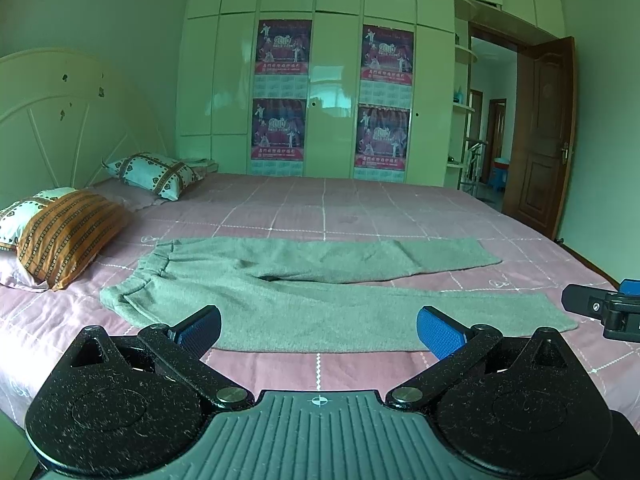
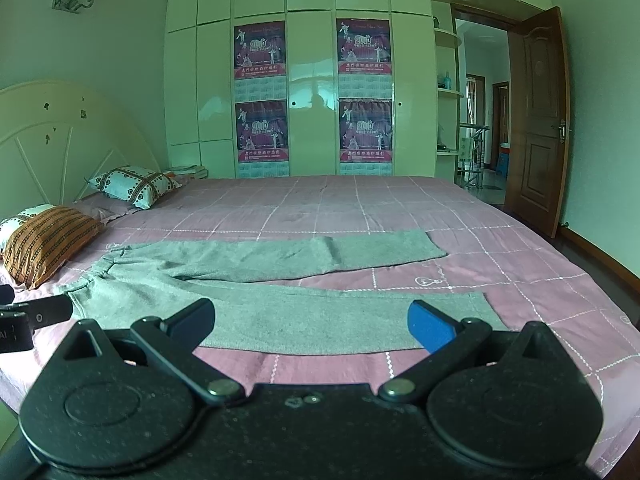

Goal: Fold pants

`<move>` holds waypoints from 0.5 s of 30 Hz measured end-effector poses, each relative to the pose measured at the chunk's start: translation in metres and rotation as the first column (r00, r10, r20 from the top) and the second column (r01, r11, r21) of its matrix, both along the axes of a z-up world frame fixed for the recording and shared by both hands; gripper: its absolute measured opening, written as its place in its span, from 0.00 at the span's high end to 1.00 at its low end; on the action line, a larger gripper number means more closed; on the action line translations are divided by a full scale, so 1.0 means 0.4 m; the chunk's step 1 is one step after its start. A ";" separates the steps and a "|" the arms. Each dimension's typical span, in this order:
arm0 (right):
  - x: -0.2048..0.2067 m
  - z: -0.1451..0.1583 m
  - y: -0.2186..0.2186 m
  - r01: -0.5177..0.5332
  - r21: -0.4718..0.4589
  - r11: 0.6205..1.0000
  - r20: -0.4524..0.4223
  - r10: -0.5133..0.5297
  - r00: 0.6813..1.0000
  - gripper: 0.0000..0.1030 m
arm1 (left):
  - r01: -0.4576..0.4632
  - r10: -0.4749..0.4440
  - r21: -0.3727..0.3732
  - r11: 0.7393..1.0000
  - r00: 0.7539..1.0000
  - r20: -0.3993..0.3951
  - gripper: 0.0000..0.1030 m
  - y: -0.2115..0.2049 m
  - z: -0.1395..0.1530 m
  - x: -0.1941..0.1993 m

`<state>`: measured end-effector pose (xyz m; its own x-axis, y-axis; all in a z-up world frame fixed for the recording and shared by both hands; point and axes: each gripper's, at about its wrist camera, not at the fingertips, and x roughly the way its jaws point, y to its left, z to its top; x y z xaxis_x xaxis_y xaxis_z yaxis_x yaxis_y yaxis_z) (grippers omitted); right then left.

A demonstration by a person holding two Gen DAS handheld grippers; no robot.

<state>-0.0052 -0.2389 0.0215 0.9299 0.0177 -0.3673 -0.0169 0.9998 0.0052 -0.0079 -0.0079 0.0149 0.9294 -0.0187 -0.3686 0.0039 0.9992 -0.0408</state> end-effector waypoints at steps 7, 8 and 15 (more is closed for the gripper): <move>0.000 0.002 0.003 -0.001 -0.001 1.000 0.004 0.001 1.000 0.06 | 0.002 -0.002 0.004 1.000 1.000 -0.001 0.00 -0.001 0.000 0.002; -0.001 0.002 0.003 -0.001 -0.001 1.000 0.003 0.001 1.000 0.06 | 0.001 -0.001 0.006 1.000 1.000 -0.002 0.00 -0.001 0.000 0.002; -0.004 0.005 0.002 0.001 -0.001 1.000 0.006 -0.001 1.000 0.06 | 0.004 -0.004 0.007 1.000 1.000 0.000 0.00 -0.005 0.002 0.000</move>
<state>-0.0070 -0.2381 0.0233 0.9320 0.0167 -0.3622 -0.0164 0.9999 0.0041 -0.0078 -0.0100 0.0157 0.9293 -0.0200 -0.3687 0.0079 0.9994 -0.0342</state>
